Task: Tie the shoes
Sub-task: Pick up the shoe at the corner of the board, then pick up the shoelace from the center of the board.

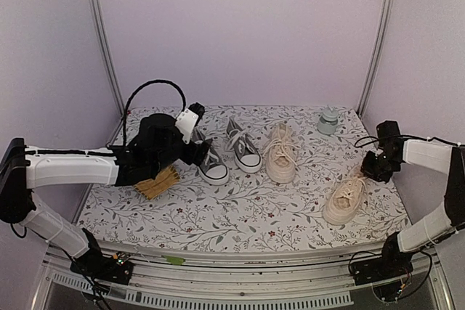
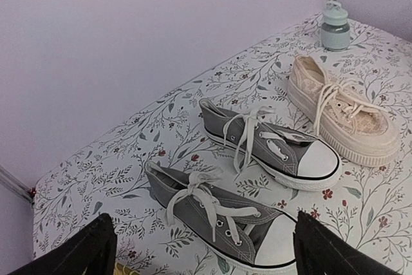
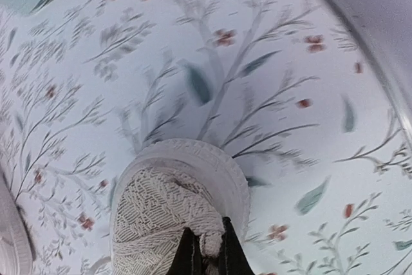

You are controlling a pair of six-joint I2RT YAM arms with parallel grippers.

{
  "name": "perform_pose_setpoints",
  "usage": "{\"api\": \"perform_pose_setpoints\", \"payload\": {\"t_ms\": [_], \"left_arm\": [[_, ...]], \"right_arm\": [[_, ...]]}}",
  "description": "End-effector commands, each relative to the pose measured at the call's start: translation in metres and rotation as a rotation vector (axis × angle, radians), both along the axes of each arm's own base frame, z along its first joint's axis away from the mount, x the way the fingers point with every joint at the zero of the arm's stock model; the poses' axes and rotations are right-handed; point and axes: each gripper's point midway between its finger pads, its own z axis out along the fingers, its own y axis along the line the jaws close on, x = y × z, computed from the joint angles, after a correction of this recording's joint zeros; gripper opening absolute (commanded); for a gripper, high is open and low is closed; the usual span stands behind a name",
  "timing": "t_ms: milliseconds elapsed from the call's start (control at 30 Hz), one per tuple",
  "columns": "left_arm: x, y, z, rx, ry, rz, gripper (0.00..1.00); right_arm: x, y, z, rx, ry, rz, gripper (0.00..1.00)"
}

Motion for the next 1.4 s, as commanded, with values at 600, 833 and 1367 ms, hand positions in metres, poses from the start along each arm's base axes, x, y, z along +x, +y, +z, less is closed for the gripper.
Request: {"api": "perform_pose_setpoints", "payload": {"t_ms": [600, 833, 1367], "left_arm": [[-0.179, -0.096, -0.05, -0.111, -0.052, -0.96, 0.94], [-0.159, -0.105, -0.096, 0.108, -0.118, -0.806, 0.95], [-0.17, -0.127, -0.122, 0.072, -0.107, -0.923, 0.67]], "right_arm": [[-0.027, 0.37, 0.204, 0.375, -0.383, 0.939, 0.01], [-0.047, 0.399, 0.231, 0.555, -0.47, 1.087, 0.01], [-0.049, 0.401, 0.282, 0.626, -0.607, 1.095, 0.01]]}}
